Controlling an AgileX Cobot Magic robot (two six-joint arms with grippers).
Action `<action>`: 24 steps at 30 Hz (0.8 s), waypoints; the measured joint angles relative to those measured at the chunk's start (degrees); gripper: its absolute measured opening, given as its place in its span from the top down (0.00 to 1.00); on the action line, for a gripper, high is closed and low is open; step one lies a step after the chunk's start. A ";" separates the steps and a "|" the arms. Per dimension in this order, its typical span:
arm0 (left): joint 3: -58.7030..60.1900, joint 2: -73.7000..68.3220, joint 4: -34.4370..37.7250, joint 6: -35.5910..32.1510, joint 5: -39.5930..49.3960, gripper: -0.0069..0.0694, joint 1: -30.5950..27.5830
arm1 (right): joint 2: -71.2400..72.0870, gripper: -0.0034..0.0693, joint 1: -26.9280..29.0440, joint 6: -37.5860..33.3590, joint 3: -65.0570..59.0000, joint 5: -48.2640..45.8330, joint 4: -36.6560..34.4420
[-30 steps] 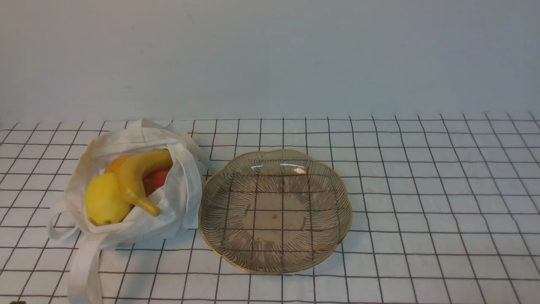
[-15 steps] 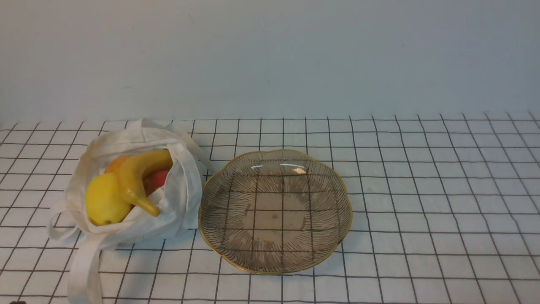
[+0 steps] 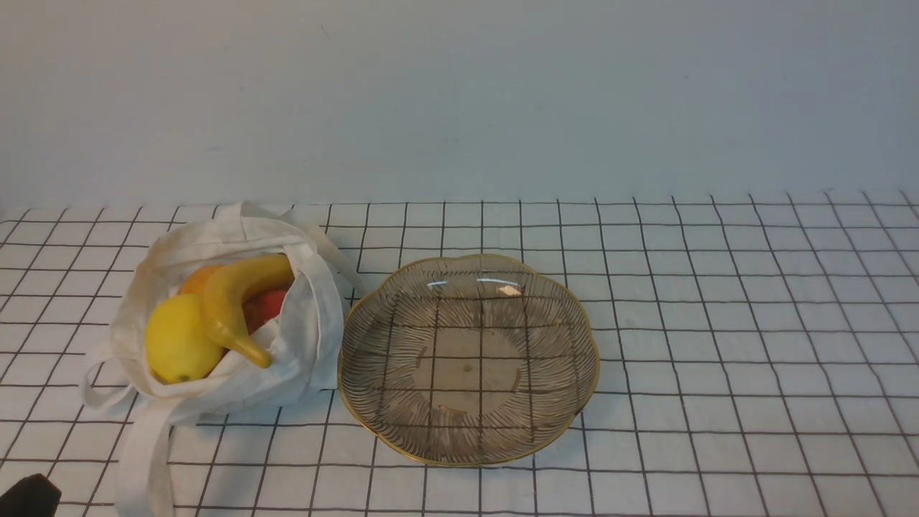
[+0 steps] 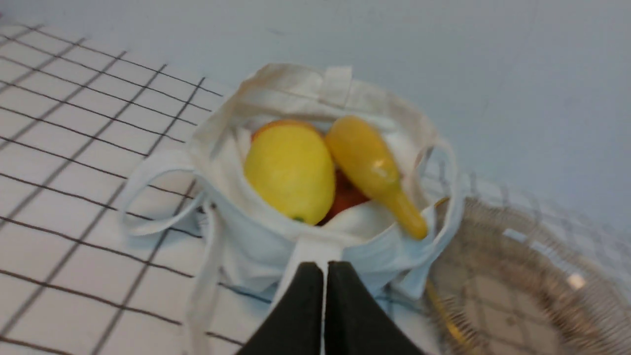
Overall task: Take the fruit out of the bag on the white checkered tablecloth and place them on the plate.
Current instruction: 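Reach into the white bag and grasp the banana with the left gripper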
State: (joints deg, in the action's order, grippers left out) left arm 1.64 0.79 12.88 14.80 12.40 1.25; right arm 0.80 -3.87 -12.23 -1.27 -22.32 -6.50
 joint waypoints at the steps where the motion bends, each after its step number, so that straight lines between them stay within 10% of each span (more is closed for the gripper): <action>1: 0.00 0.00 1.30 0.41 -0.55 0.92 0.00 | 0.00 0.97 0.00 0.00 0.00 0.00 0.00; 14: 0.00 0.00 8.97 1.28 -13.93 0.92 0.00 | 0.00 0.97 0.00 -0.05 0.00 0.00 0.00; 24: -14.49 0.00 0.78 -5.71 7.83 0.92 0.00 | 0.00 0.97 0.00 -0.12 0.00 0.00 0.00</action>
State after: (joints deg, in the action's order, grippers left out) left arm -12.85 0.79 13.66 9.08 20.24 1.25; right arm 0.80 -3.87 -12.35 -1.27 -22.32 -6.50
